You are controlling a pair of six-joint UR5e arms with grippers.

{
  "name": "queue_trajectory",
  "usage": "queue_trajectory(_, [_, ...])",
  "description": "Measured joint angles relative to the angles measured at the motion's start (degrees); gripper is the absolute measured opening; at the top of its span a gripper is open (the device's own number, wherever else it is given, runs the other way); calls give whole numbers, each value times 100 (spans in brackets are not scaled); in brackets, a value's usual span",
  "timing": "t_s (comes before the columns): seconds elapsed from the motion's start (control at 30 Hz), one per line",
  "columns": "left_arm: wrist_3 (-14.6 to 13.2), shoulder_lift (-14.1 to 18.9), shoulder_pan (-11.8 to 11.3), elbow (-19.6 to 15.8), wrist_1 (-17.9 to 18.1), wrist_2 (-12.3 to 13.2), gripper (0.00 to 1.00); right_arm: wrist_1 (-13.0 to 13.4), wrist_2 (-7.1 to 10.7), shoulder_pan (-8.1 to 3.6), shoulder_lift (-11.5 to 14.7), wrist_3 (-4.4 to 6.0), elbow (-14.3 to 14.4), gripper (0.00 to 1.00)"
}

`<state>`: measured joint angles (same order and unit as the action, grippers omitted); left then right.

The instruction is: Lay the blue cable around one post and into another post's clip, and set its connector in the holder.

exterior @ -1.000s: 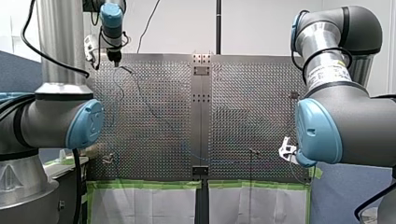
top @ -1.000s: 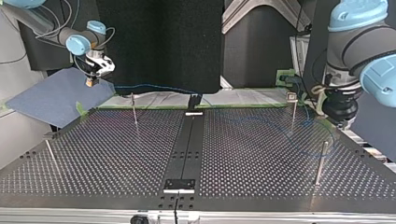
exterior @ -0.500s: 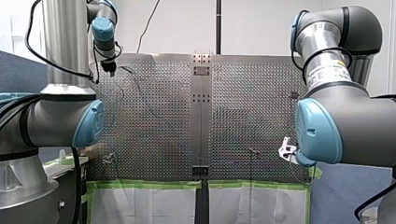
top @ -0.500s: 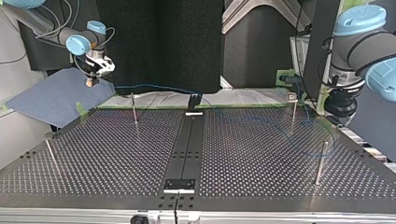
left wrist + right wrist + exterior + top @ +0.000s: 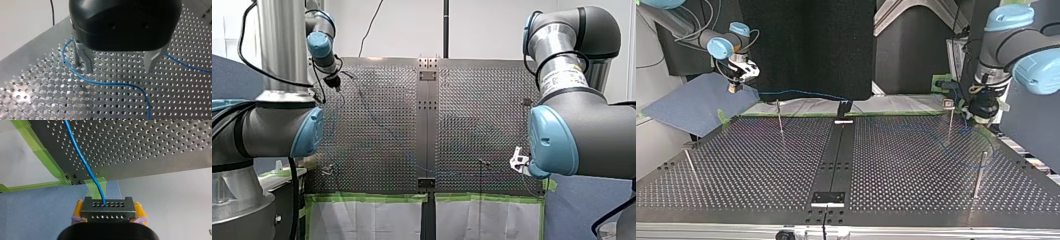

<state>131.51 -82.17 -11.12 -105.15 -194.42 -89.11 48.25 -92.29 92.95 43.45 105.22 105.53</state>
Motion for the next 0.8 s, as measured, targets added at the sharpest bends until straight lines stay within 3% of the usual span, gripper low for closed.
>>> queue_trajectory(0.23, [353, 25, -96, -164, 353, 352, 100, 1, 0, 12, 1, 0, 0, 0])
queue_trajectory(0.6, [875, 134, -241, 20, 875, 875, 100, -11, 0, 25, -1, 0, -1, 0])
queue_trajectory(0.8, [1146, 103, -284, 38, 1149, 927, 100, -24, 2, 26, -1, 0, -1, 0])
